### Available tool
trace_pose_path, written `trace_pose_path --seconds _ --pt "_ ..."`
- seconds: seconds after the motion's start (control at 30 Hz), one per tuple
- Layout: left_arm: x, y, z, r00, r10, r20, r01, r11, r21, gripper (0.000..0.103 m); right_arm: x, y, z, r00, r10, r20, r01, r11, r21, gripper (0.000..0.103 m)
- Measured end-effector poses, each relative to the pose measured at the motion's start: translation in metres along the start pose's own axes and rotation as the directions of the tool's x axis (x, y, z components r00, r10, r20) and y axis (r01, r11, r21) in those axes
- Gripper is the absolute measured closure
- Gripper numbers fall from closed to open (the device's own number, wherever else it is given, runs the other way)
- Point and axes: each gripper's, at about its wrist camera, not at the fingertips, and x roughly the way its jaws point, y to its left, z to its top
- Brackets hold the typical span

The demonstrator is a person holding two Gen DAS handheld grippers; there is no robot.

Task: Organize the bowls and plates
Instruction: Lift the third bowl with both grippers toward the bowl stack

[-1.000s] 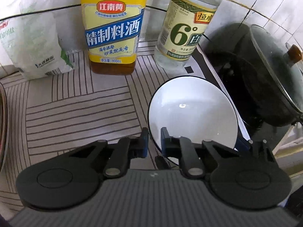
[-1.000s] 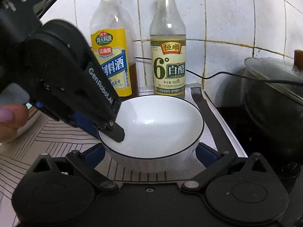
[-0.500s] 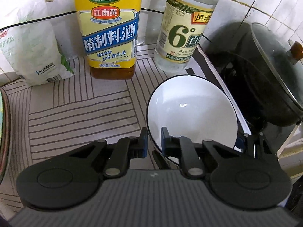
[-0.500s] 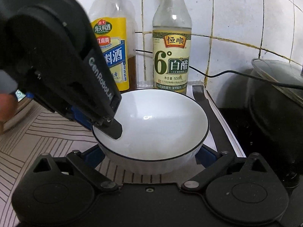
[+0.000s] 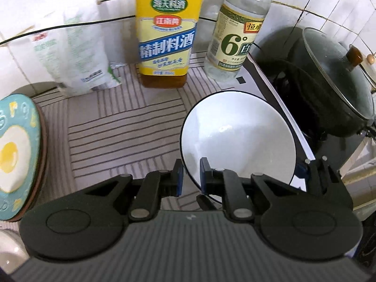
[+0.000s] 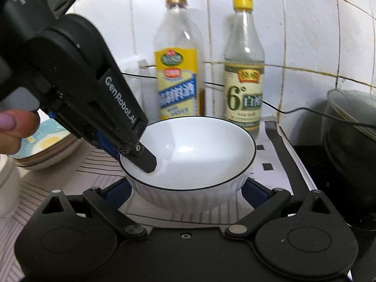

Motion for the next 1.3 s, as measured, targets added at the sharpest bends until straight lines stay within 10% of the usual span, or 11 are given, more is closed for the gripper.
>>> trace_pose_path --seconds 0.63,1.3 --pt "-0.121 0.062 -0.06 0.992 0.122 0.036 -0.121 0.992 -0.037 0.09 -0.067 0.099 0.025 0.989 0.138 0.062 -0.127 0.981 -0.146 0.002" --pt "-0.187 0.115 -0.121 0.968 0.244 0.056 -0.235 0.963 -0.132 0.088 -0.099 0.164 0.035 0.916 0.394 0.078 -0.375 0.908 -0.185 0.002"
